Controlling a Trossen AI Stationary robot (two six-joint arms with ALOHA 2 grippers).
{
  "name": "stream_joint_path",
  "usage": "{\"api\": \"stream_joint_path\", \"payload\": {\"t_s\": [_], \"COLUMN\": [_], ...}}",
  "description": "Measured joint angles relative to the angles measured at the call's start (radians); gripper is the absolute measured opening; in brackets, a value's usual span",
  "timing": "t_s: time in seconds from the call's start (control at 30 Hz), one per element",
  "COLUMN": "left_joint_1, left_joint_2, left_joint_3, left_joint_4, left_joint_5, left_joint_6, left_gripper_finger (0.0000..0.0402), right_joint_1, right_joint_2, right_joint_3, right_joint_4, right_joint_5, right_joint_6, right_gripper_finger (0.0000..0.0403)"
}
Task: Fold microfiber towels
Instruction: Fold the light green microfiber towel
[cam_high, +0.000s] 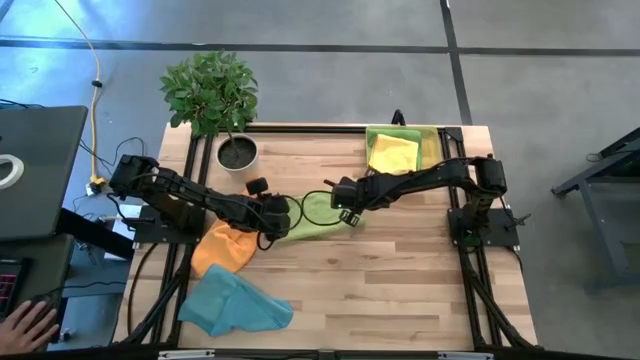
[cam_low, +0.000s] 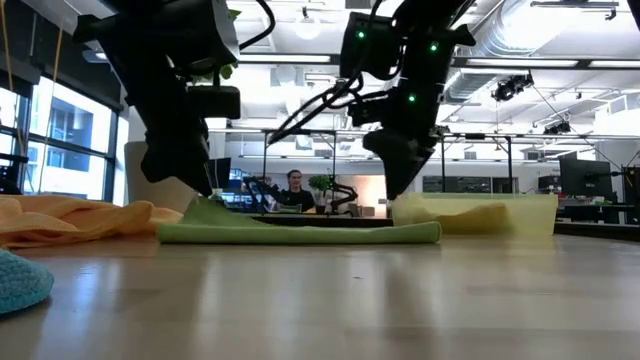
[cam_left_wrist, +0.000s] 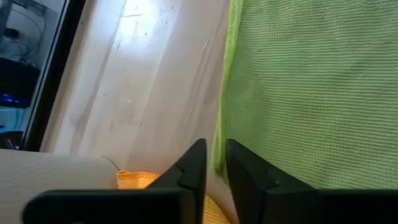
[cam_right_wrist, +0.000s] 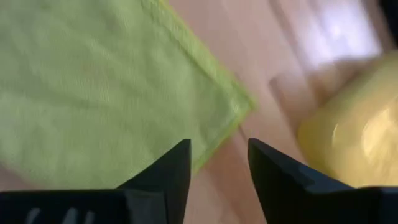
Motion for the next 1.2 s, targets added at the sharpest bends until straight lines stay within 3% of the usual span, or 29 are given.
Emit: {"api": "stream_joint_path", "payload": {"t_s": [0.13, 0.23, 0.33, 0.43, 0.53, 0.8, 1.03, 1.2], "left_joint_1": [0.0, -0.001, -0.006, -0.007, -0.006, 0.022, 0.0, -0.032], "left_joint_2": [-0.001, -0.005, -0.005, 0.0, 0.005, 0.005, 0.003, 0.004], "left_joint_3": [0.0, 0.0, 0.0, 0.0, -0.03, -0.128, -0.179, -0.19], "left_joint_4": [0.0, -0.002, -0.002, 0.003, 0.051, 0.214, 0.376, 0.432], "left_joint_5": [-0.026, 0.025, 0.145, 0.27, 0.279, 0.347, 0.436, 0.447], "left_joint_6": [0.007, -0.011, -0.003, 0.037, 0.042, 0.011, -0.13, -0.226], "left_gripper_finger": [0.0097, 0.0114, 0.0119, 0.0118, 0.0116, 0.0116, 0.0115, 0.0115], "right_joint_1": [0.014, 0.053, 0.104, 0.139, 0.155, 0.162, 0.142, 0.1], "right_joint_2": [-0.001, -0.001, -0.002, -0.002, -0.023, -0.174, -0.339, -0.37], "right_joint_3": [0.0, 0.0, 0.0, -0.003, -0.081, -0.362, -0.563, -0.699], "right_joint_4": [-0.105, -0.237, -0.38, -0.413, -0.33, 0.07, 0.452, 0.721], "right_joint_5": [-0.044, 0.013, 0.088, 0.105, 0.115, -0.012, -0.007, 0.016], "right_joint_6": [0.087, 0.155, 0.248, 0.309, 0.338, 0.436, 0.485, 0.495], "right_gripper_finger": [0.0164, 0.0161, 0.0154, 0.015, 0.015, 0.0149, 0.0149, 0.0166]}}
